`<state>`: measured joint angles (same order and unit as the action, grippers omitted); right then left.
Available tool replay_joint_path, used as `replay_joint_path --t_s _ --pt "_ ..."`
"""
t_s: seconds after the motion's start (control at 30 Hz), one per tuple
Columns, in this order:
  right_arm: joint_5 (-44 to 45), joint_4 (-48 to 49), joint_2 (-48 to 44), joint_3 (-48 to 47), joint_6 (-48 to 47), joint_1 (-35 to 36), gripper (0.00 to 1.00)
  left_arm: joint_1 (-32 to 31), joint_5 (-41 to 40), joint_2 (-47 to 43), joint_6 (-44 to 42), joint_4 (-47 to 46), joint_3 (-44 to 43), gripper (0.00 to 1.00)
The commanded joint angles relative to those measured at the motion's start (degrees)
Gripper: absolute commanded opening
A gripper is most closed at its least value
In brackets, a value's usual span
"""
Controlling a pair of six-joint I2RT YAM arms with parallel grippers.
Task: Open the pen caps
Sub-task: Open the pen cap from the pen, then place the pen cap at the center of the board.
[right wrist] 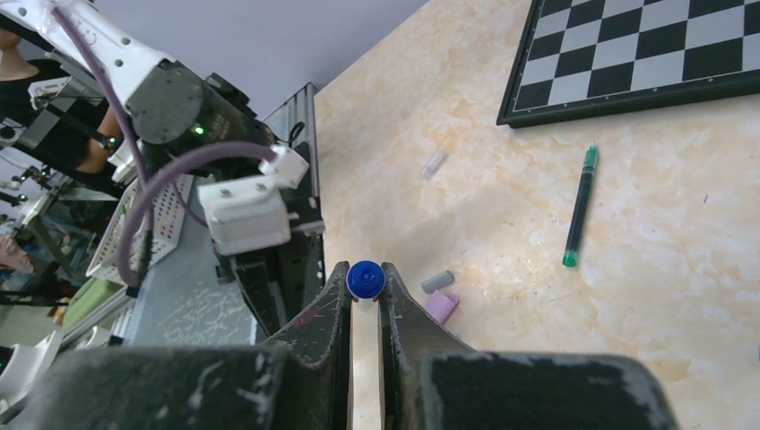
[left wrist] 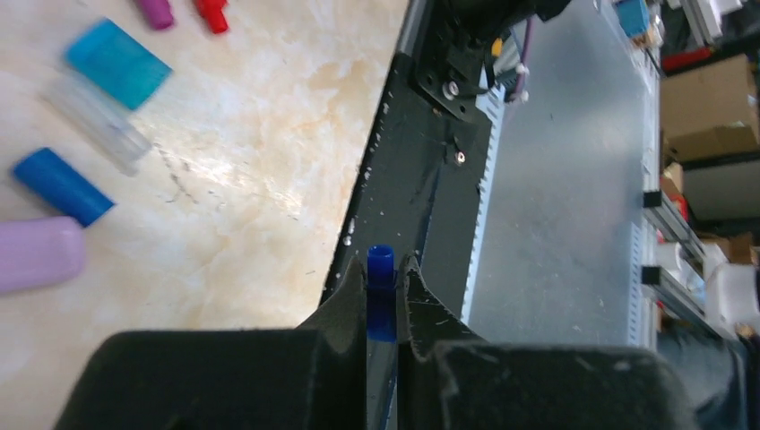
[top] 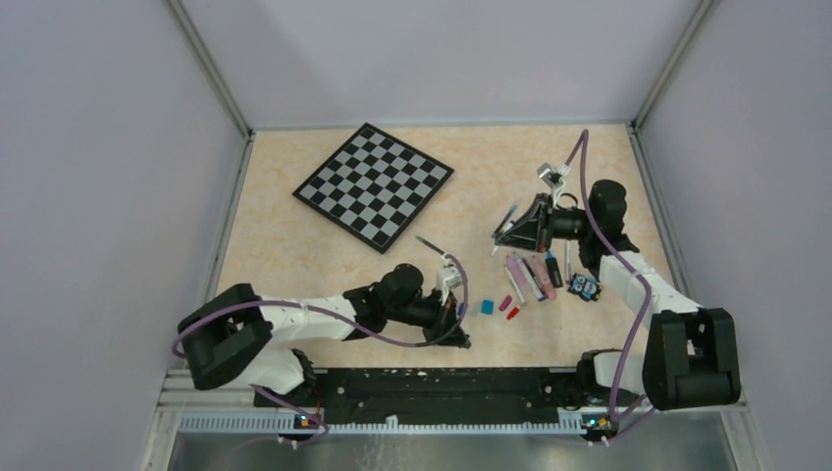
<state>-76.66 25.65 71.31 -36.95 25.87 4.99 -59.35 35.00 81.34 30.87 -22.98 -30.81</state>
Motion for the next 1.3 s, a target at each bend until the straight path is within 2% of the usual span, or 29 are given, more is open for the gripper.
replay_joint_path --t_s 0.0,0.13,0.2,0.33,0.53,0.83,1.0,1.27 --pt "1.48 -8.86 -0.29 -3.74 -11.40 -0.06 0.00 0.31 -13.52 -9.71 -1.41 -0.13 2.21 0.00" --pt "3.66 -12.42 0.26 -3.82 -14.76 -0.05 0.00 1.11 -30.99 -17.22 0.69 7.89 3.45 0.00" --pt "4.54 -13.67 0.49 -3.90 -15.88 -0.03 0.00 2.23 -36.76 -19.57 3.14 10.37 4.51 0.00" --pt "6.30 -16.15 0.59 -4.19 -18.12 -0.07 0.00 4.67 -43.98 -22.67 9.41 15.62 6.41 0.00" --pt "7.64 -16.74 1.05 -3.96 -19.02 -0.05 0.00 8.09 -52.92 -23.55 17.78 30.99 4.81 0.00" --pt "8.59 -17.21 1.53 -3.66 -19.80 0.00 0.00 12.70 -59.29 -15.98 27.59 47.33 0.35 0.00" --pt "8.81 -17.22 1.63 -3.52 -19.92 -0.04 0.00 13.45 -59.89 -15.00 28.89 48.59 -0.09 0.00" --pt "8.85 -17.21 1.64 -3.48 -19.97 -0.02 0.00 16.01 -62.39 -18.73 29.41 50.93 0.83 0.00"
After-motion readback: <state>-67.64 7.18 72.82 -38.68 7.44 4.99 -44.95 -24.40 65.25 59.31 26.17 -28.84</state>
